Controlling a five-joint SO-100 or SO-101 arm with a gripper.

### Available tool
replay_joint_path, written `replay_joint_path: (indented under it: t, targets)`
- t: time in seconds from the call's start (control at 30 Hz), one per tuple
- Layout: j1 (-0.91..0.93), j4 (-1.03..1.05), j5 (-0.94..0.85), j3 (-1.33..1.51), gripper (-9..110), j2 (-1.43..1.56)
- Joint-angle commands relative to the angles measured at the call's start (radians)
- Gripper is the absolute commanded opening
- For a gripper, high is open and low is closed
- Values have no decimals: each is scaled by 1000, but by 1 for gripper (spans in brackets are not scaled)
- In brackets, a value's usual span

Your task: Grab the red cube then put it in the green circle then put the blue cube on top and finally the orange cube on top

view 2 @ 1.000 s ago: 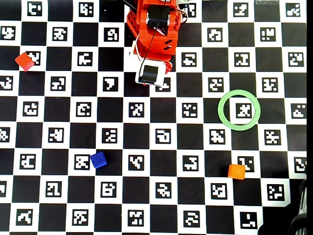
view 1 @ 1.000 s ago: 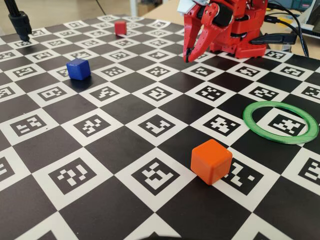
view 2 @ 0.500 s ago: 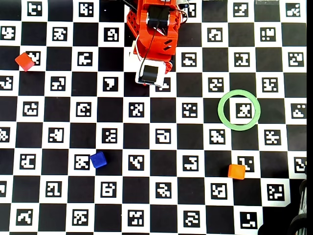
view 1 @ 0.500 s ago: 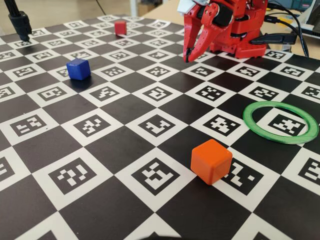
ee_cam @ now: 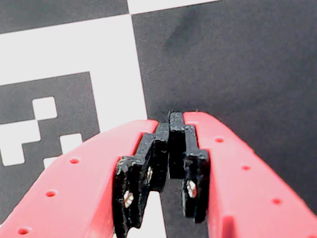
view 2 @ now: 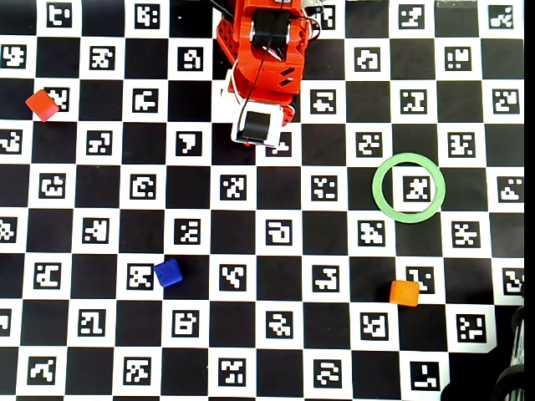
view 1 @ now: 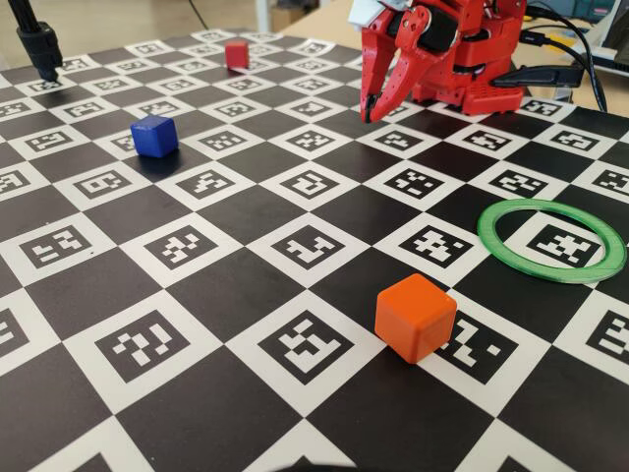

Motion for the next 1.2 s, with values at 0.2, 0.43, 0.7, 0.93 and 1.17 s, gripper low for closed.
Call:
replay_joint_path:
  t: [0.2,0.43,0.7,0.93,1.17]
  targets:
    - [-81,64,6,51,-5,54]
    - [-80,-23,129,31,-5,9]
    - [-110,-6,350,-291,-5,-259]
    - [-49,52,439,-644,-5,-586]
    - [64,195,548,-1005,-6,-850]
